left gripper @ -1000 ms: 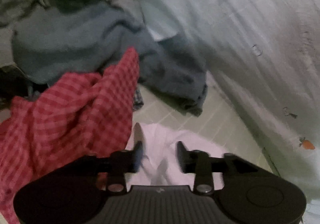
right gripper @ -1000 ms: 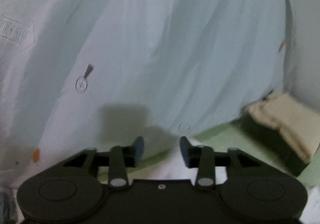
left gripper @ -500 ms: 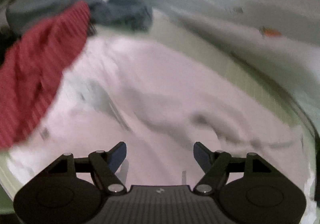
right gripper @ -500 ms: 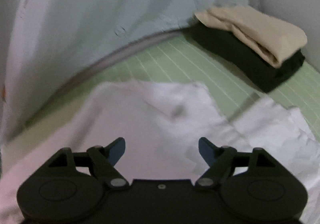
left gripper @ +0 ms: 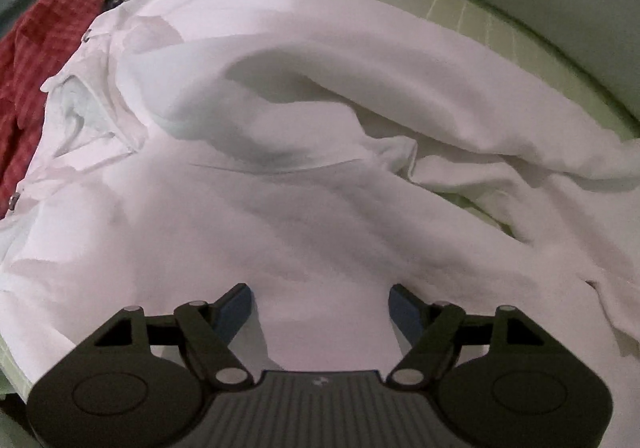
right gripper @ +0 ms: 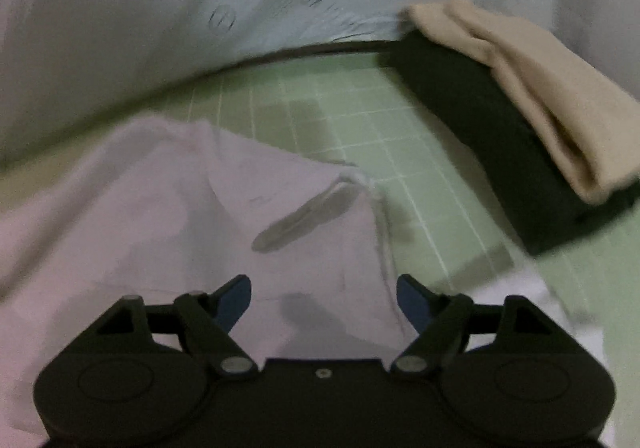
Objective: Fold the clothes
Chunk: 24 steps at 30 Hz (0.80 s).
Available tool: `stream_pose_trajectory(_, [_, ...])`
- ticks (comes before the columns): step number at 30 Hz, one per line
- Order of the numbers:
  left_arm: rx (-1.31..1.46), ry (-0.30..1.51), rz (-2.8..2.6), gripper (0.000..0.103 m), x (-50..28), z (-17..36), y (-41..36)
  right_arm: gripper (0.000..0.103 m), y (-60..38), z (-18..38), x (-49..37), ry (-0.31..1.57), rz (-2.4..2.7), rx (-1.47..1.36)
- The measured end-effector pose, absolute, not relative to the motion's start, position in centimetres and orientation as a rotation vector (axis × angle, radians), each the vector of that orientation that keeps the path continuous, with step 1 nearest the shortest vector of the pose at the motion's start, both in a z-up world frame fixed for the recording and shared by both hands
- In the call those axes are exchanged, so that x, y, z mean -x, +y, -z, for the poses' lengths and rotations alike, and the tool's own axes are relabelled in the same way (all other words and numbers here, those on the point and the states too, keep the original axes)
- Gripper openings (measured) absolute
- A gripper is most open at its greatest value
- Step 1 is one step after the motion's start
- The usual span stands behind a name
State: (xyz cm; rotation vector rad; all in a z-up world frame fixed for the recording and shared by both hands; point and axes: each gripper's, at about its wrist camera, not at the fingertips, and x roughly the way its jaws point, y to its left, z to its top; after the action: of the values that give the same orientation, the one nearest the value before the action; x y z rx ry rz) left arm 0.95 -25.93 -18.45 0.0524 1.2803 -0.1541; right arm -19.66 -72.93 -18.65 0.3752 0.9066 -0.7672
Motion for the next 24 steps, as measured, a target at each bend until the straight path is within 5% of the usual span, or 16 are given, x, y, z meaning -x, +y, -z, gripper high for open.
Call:
stream_pose_trajectory(7, [-0.081,1.317,0.116,0.081,-1.7,18.7,-26.5,0.081,-76.5,19.5,14.2,0.964,0.683,-0.171])
stream_pose_trajectory(11, [-0.109,1.321,0.074,0.091,-1.8,18.8,-27.1,0.073,-81.2,18.1,11.8,0.814,0.874,-0.164])
stream_pose_trajectory(17, [-0.097,1.325,0.022,0.1,-1.6,19.1,-26.6,0.077,-83.9,16.6,15.6,0.651,1.004,-0.498])
stream_pose_trajectory(24, [-0.089,1.347,0.03,0.103,-2.0,19.2,-26.0,0.078,-77.6,20.2,19.4,0.782,0.8,-0.506])
